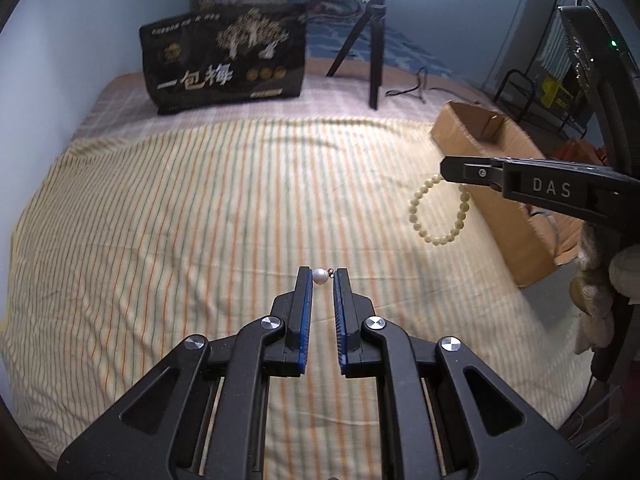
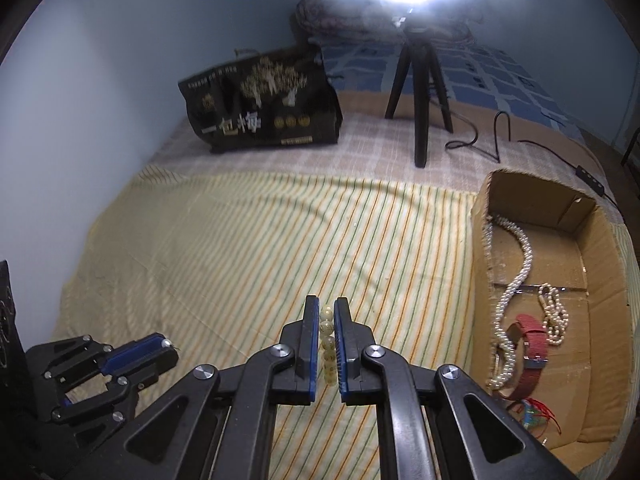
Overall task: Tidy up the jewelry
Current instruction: 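Carry the earring in the left tool while the right tool carries the bracelet to the box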
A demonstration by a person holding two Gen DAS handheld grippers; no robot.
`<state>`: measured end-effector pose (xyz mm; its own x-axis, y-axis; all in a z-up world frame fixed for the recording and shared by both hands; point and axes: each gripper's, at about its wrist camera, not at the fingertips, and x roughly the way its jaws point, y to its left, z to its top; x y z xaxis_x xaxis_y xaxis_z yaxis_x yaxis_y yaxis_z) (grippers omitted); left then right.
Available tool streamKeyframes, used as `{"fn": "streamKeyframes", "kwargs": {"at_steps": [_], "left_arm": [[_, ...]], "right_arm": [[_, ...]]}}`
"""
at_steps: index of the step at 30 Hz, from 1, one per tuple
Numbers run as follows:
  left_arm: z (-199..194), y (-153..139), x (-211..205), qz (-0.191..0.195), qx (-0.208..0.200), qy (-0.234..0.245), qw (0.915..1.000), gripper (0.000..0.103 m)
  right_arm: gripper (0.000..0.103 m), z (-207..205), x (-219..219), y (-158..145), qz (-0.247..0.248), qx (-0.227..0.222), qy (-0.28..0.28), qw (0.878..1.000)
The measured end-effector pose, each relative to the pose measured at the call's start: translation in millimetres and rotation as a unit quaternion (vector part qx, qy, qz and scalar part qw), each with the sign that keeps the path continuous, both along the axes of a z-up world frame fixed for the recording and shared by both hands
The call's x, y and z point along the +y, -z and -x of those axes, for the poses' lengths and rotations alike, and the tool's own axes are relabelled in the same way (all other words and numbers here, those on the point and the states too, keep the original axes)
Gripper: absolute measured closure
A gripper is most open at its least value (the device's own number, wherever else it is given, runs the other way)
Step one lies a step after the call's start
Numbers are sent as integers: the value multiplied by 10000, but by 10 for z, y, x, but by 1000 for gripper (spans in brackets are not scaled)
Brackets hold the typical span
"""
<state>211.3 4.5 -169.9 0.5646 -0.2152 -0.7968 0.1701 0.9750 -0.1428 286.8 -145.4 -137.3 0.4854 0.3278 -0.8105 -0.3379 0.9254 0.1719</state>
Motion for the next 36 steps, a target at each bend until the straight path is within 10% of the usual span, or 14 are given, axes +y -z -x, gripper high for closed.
{"fn": "streamKeyframes", "kwargs": {"at_steps": [36], "left_arm": [[171,-503,-1697,22,-677,1438,9873,94]], "right_arm": [[98,439,-1682,-534,-77,-587,1298,9898]]}}
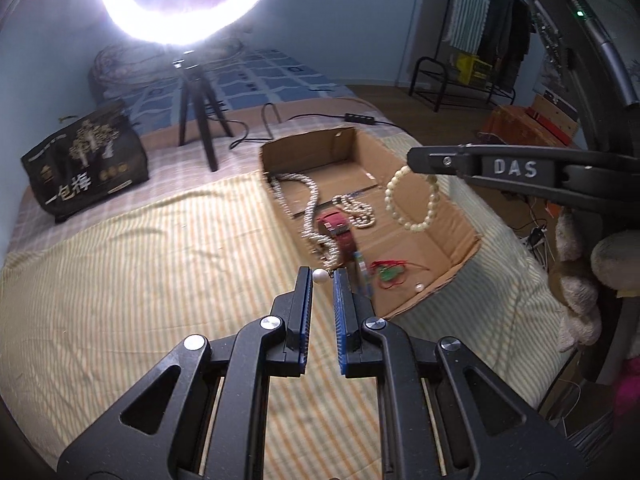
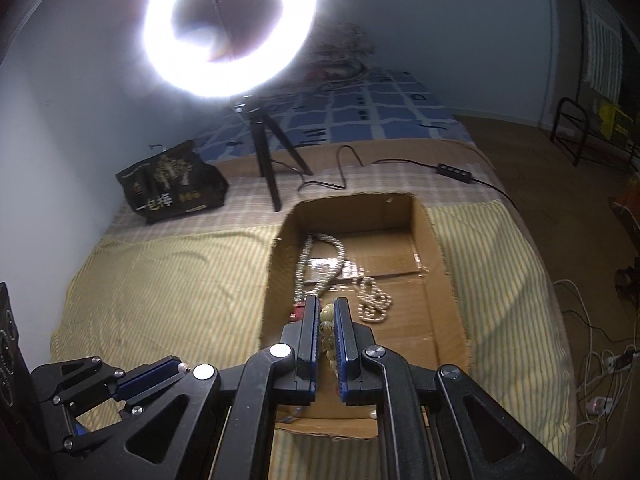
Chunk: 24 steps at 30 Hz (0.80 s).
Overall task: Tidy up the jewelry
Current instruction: 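Carry the earring in the left tool while the right tool carries the bracelet to the box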
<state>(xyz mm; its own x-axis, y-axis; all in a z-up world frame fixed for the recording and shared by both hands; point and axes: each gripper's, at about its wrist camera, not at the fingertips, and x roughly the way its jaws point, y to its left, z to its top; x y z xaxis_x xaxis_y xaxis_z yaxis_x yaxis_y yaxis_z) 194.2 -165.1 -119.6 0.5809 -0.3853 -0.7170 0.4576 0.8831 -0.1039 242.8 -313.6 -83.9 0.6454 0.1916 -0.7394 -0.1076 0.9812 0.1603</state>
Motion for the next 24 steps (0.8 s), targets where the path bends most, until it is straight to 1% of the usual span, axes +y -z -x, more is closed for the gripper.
{"fn": "streamKeyframes", "kwargs": {"at_steps": [6,12,17,24], "left_arm": [[-2,-6,-274,15,-20,189,9998,94],[-61,55,-512,1,29,305,9995,94],[-86,153,-643,-95,58,379,9992,94],[-126,223,-722,-166,70,409,9990,94]], "right_arm": [[98,-24,-178,70,0,88,183,9998],[98,-68,-348,147,-50,197,328,9993],[98,-125,-467,216,-87,283,430,9986],[98,-216,-598,301,-260,379,567,9973]]}}
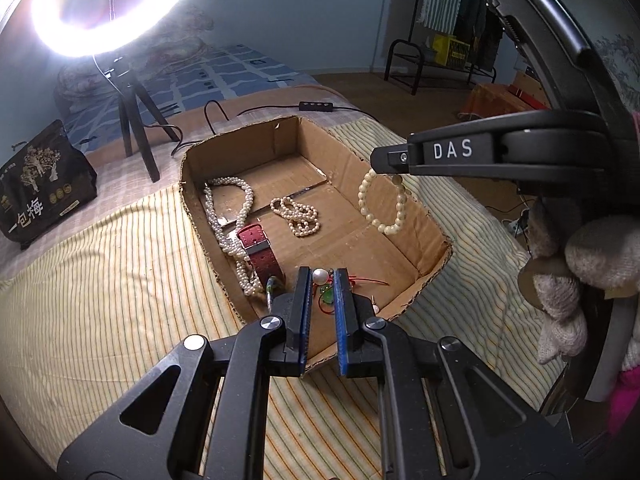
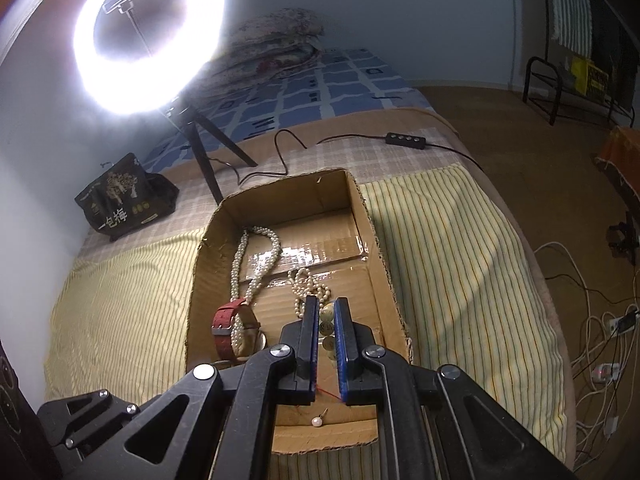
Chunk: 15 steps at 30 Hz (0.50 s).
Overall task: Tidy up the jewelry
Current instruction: 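Carry the earring in the left tool while the right tool carries the bracelet to the box, then open the left tool over the box while the right tool releases the bracelet there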
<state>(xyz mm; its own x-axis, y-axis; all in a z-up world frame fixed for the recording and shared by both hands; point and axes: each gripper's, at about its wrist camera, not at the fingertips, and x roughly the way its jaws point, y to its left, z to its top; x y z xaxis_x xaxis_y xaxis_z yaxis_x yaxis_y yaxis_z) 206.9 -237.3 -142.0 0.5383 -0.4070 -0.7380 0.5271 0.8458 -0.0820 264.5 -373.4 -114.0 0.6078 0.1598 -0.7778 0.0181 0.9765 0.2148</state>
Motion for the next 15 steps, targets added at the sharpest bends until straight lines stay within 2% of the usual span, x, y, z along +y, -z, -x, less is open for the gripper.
{"fn": "streamKeyframes", "kwargs": {"at_steps": [11,13,15], "left_arm": [[-45,37,-35,23,53,-3,10000,94],[-43,37,-36,19,53,-3,10000,94],[-39,34,-38,27,38,-8,10000,94]], "right_arm": [[97,-34,-28,61,-121,69,22,9999],[93,-40,-31,65,-151,71,28,9999],[79,-38,-36,67,-168,71,43,9998]]}}
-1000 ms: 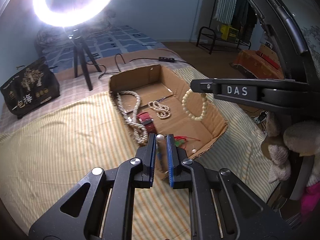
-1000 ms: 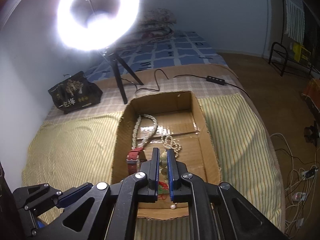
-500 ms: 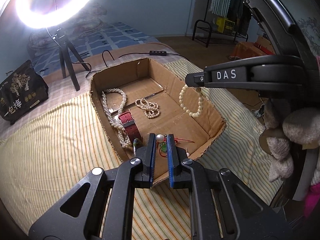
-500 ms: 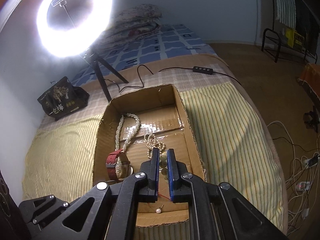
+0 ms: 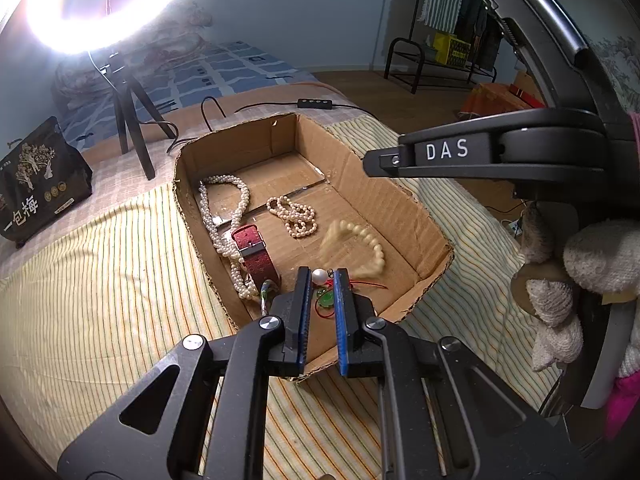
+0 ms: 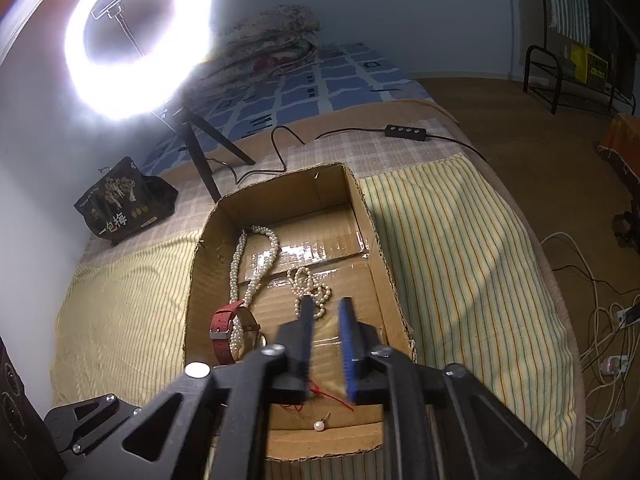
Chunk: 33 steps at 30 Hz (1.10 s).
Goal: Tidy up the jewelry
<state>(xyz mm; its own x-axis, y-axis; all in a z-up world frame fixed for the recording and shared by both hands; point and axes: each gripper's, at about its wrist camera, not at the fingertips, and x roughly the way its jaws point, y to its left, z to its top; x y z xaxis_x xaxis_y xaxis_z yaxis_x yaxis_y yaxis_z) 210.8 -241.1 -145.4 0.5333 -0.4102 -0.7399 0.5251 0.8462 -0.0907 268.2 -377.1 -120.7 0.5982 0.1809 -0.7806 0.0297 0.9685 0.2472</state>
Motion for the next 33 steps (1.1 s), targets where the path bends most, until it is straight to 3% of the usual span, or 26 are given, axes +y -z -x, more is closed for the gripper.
{"fn": "streamKeyframes", "kwargs": {"at_steps": [3,4,5,6,7,8,10,12,33], "left_arm": [[-10,6,6,-4,29,-11,10000,93],[-11,8,8,-5,33,-15,10000,83],[-10,5,13,4,19,-10,10000,75],[-2,0,21,13,-13,-9,10000,60],[11,-10,25,20,-71,-15,10000,54],[22,-21,27,16,-119,-21,9999,54],[28,-34,27,0,-129,-12,9999,52],[29,-36,37,1,-134,-40,9999,42],[59,-80,115,-39,-183,-101,9998,40]], "right_arm": [[74,3,-6,-4,15,-8,23,10000],[72,5,-5,-6,30,-13,28,10000],[64,5,-6,-8,54,-13,43,10000],[53,6,-11,-9,75,-15,62,10000],[47,7,-16,-13,92,-25,84,9999],[39,13,-21,-21,123,-55,130,9998],[34,23,-29,-36,164,-96,192,9996],[26,24,-44,-46,173,-109,225,9995],[3,55,-72,-103,368,-184,483,9980]]}}
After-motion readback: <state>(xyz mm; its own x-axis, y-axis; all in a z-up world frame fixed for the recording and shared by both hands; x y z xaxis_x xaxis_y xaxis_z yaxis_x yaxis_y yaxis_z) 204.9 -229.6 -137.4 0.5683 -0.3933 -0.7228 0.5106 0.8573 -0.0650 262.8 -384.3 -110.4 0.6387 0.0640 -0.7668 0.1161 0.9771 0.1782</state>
